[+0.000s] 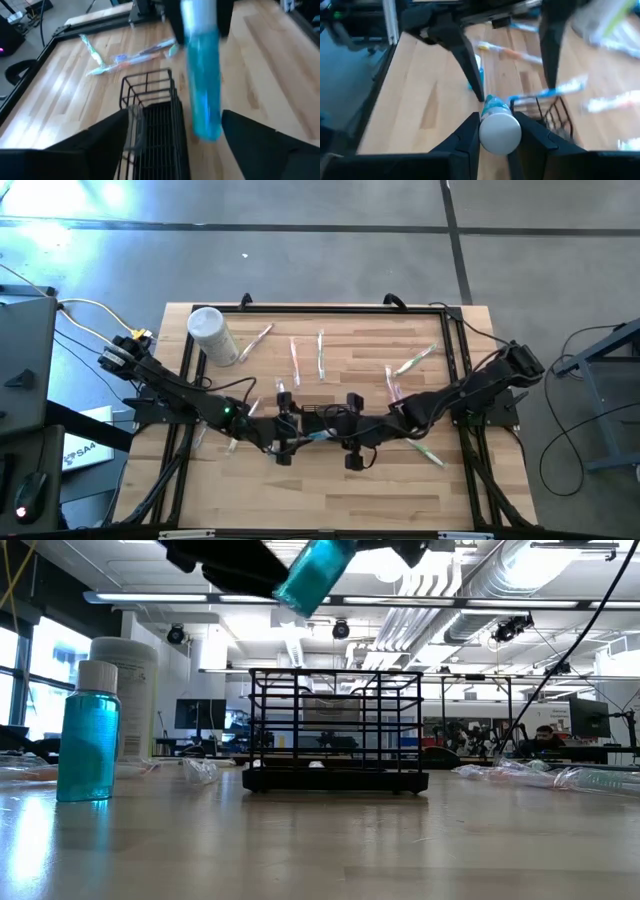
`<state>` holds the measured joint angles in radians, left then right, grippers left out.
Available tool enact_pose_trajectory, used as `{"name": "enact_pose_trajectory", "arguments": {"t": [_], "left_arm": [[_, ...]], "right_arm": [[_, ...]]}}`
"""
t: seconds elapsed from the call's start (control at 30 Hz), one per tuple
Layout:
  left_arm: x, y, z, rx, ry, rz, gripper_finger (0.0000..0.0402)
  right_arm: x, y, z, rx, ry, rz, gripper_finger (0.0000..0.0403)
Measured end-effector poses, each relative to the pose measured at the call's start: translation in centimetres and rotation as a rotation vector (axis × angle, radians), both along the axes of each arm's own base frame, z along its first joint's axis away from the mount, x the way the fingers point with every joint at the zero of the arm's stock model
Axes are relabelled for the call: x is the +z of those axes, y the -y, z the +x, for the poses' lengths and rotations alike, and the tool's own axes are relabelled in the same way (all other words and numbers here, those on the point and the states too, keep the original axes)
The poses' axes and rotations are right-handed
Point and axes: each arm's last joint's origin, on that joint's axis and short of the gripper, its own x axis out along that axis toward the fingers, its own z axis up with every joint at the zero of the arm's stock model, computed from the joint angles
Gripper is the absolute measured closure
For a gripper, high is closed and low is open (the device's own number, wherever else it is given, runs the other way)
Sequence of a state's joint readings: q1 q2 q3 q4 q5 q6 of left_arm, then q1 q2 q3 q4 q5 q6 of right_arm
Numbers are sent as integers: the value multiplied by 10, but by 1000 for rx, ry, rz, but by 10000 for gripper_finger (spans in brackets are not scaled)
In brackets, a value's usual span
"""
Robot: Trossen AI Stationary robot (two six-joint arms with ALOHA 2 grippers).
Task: Pick & Place toothbrushing station
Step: Put the right blue mouthwash into the black wire organizer
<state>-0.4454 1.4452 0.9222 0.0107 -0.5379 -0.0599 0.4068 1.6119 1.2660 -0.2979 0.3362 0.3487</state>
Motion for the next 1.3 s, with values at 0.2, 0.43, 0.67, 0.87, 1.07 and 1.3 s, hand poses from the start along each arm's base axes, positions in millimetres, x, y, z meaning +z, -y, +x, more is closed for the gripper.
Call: {"name": "enact_pose_trajectory", "arguments": {"t": [0.2, 0.43, 0.67, 0.87, 1.07, 1.3], "left_arm": [[-4, -5, -8, 61, -77, 2, 65], [2, -16, -30, 203, -142, 62, 87], [11, -30, -55, 272, -216, 115, 98], [19, -41, -73, 346, -234, 202, 98], [24, -47, -84, 376, -246, 237, 98], [24, -49, -88, 388, -265, 272, 98]], "right_arm": [[31, -5, -6, -177, -38, 104, 316], [58, 7, -12, -404, -74, 266, 316], [50, 25, -8, -549, -169, 430, 316], [32, 33, 8, -583, -247, 477, 316], [12, 43, 24, -622, -299, 497, 316], [2, 47, 30, -651, -319, 491, 316]]}}
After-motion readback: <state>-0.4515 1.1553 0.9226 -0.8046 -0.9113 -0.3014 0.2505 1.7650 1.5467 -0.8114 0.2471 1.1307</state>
